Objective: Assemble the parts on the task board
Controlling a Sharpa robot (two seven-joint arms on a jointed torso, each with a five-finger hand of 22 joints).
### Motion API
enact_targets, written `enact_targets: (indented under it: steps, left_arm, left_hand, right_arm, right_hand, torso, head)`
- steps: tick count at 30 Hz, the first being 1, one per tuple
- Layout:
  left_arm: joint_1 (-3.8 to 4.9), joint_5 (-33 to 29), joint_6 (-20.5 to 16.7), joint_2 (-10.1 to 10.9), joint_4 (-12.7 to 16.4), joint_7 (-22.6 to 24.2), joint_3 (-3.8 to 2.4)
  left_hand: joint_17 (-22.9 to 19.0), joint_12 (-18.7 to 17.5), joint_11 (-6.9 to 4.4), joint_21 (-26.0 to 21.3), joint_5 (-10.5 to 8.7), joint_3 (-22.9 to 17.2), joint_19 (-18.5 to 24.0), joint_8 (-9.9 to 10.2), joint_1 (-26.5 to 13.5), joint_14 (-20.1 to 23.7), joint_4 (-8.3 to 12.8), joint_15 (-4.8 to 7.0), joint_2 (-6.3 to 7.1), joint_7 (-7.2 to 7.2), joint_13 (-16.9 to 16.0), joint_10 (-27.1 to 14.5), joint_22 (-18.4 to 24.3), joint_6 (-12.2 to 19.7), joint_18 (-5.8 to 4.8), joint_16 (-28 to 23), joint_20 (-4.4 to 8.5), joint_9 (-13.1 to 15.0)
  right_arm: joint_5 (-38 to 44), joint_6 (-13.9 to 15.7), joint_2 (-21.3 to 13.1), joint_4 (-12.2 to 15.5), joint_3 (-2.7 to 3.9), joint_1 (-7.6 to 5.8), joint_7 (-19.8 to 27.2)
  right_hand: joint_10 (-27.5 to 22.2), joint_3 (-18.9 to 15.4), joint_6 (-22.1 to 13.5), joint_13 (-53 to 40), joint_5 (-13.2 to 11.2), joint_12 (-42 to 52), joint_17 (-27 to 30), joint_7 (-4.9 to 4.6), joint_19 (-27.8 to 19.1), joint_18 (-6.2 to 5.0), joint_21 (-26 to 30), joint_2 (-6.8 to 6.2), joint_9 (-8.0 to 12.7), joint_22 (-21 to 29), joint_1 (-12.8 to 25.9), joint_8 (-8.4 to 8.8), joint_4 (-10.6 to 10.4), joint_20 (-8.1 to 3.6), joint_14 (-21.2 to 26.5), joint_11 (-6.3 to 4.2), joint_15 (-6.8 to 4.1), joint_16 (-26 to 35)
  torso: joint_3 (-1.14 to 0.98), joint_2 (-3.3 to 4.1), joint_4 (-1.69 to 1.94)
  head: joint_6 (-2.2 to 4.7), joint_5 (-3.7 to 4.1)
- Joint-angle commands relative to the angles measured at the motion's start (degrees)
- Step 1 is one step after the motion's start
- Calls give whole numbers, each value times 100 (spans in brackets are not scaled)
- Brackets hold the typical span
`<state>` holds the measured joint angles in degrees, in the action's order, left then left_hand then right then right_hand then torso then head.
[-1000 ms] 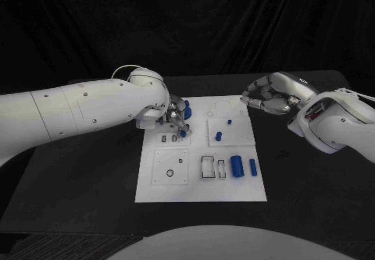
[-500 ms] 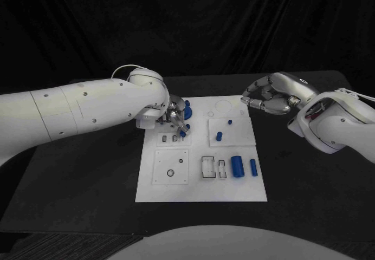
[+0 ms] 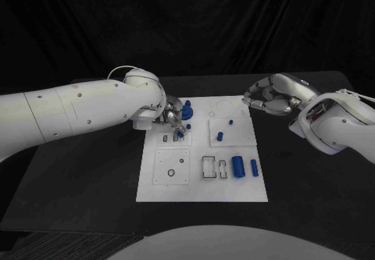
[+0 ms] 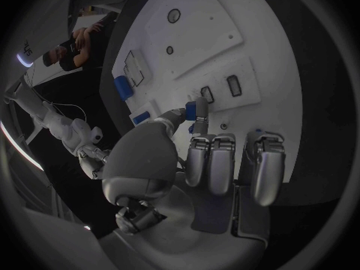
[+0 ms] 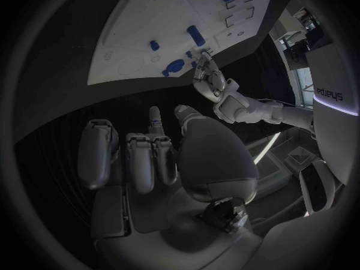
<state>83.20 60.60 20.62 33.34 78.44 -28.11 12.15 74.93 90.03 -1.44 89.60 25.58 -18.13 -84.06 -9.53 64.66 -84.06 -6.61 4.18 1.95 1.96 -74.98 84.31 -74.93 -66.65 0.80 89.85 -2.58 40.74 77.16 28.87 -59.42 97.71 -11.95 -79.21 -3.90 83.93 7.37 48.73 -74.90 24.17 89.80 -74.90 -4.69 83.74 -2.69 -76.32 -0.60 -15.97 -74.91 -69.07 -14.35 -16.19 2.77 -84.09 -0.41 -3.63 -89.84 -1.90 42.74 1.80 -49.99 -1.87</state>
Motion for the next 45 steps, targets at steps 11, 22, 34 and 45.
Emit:
enact_targets:
  steps: [11,22,34,45]
  left_arm:
    - [-10,-26,-390,242,243,28,-4]
    - [-9,-70,-538,482,411,-217,-4]
    - [-9,-980,-549,638,469,-546,-3]
    - [-10,-1045,-533,624,467,-589,-2]
  left_hand:
    - [1507,-3,-8,-26,91,-1055,-519,3,-249,-594,833,-37,61,-3,-1502,569,-1457,-84,-55,15,-15,125]
    - [1507,-3,-17,-57,53,-1126,-487,-2,-401,-594,813,-28,73,-14,-1502,569,-1436,-104,-44,15,-8,163]
    - [1507,-3,-19,-114,80,-1187,-427,23,-493,-594,818,-21,69,-9,-1502,569,-1395,-88,-23,15,0,178]
    - [1507,-3,-21,-119,61,-1200,-424,25,-535,-594,795,-19,42,-11,-1502,569,-1393,-98,-22,15,1,184]
  right_arm:
    - [7,-86,-24,6,4,25,-137]
    - [7,-133,-39,17,4,26,-154]
    - [7,-178,-66,26,4,29,-166]
    - [7,-198,-50,15,4,38,-169]
  right_hand:
    - [607,34,-19,-1510,10,20,-1510,-28,-52,-63,65,7,11,-1067,-48,34,-1,-1,-591,9,-2,-16]
    - [607,36,-17,-1510,8,20,-1510,-28,-63,-68,89,8,12,-1060,-52,34,-4,0,-591,9,-1,-16]
    - [607,40,-17,-1510,9,20,-1510,-27,-67,-69,97,6,14,-1057,-60,35,-3,1,-591,9,0,-16]
    - [607,47,-17,-1510,15,20,-1510,-26,-73,-72,112,3,17,-1053,-79,36,1,1,-591,8,-1,-16]
  torso:
    - [-2,1,2]
    - [0,4,4]
    - [0,2,7]
    - [0,4,8]
  head:
    - [-1,-40]
    - [-1,-83]
    - [-1,-110]
    - [-1,-132]
